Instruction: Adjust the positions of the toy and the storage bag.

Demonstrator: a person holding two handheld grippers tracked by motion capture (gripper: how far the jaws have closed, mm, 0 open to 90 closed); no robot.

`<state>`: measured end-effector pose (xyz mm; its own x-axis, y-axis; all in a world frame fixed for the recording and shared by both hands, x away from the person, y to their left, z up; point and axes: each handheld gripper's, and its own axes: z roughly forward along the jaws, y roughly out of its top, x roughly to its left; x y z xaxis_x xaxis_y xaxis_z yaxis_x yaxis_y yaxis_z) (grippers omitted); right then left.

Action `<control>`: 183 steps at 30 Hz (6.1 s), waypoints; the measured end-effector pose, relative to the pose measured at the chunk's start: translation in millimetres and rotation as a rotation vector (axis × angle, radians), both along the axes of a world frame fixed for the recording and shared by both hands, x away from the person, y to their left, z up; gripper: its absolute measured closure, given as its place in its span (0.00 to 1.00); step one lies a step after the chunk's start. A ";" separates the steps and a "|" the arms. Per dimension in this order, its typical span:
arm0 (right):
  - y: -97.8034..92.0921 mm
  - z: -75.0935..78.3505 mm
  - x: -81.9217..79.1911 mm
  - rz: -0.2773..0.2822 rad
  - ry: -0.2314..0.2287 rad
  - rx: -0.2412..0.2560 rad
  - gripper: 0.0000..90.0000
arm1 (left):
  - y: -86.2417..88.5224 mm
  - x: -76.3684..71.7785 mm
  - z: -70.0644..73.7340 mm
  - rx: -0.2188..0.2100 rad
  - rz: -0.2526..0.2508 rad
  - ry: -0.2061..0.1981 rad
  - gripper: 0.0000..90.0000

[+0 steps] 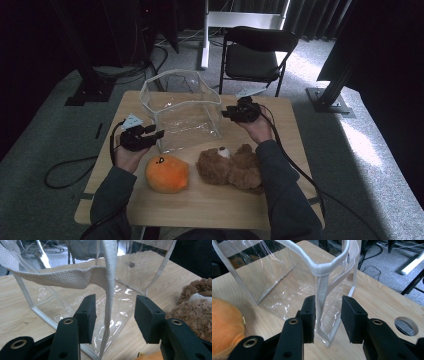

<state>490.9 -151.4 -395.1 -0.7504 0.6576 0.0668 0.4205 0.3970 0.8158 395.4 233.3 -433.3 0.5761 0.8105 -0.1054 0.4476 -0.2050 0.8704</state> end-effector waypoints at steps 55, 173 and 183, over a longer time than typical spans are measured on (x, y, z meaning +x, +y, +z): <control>-24.0 -5.4 -28.6 0.018 0.014 -0.063 0.93 | -37.6 19.4 7.0 0.045 -0.094 0.037 0.96; -83.7 -11.2 -158.3 0.049 -0.126 -0.059 0.45 | 27.7 -12.9 -27.6 -0.014 0.020 0.086 0.56; -87.5 -14.0 -161.7 0.046 -0.118 -0.069 0.44 | 27.4 -11.4 -37.0 -0.017 0.026 0.108 0.56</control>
